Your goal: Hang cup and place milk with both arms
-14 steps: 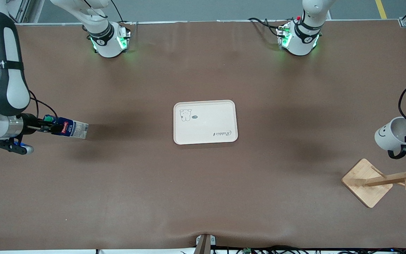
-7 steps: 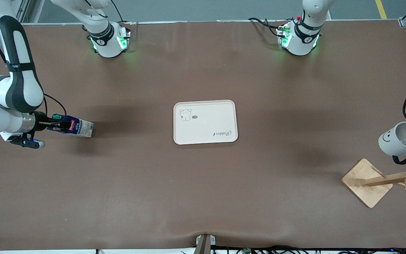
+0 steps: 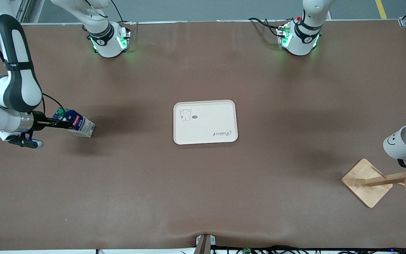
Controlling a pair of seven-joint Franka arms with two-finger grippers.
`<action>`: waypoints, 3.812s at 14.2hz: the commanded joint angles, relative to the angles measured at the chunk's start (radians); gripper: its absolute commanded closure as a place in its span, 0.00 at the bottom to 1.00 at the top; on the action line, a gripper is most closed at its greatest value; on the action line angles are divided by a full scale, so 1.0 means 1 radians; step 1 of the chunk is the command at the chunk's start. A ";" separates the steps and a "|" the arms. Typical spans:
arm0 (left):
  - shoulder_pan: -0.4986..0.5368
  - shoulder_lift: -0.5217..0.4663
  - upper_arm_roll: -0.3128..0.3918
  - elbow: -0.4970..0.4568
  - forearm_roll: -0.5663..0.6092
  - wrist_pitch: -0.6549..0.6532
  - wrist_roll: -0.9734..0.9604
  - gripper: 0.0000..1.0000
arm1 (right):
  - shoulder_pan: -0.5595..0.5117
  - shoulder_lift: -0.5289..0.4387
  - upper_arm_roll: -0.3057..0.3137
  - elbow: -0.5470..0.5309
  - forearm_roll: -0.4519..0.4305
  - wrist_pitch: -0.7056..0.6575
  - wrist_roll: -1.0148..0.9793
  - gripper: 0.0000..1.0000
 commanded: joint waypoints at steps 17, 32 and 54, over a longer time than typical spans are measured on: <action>0.007 -0.122 -0.135 0.012 -0.046 -0.210 -0.459 0.00 | 0.057 0.049 0.026 0.768 -0.001 -0.677 -0.010 0.00; -0.101 -0.263 -0.167 0.032 -0.052 -0.362 -0.626 0.00 | 0.097 -0.387 0.035 0.306 -0.137 -0.476 -0.134 0.00; -0.836 -0.573 0.556 -0.226 -0.169 -0.384 -0.632 0.00 | 0.068 -0.361 0.034 0.319 -0.126 -0.478 -0.139 0.00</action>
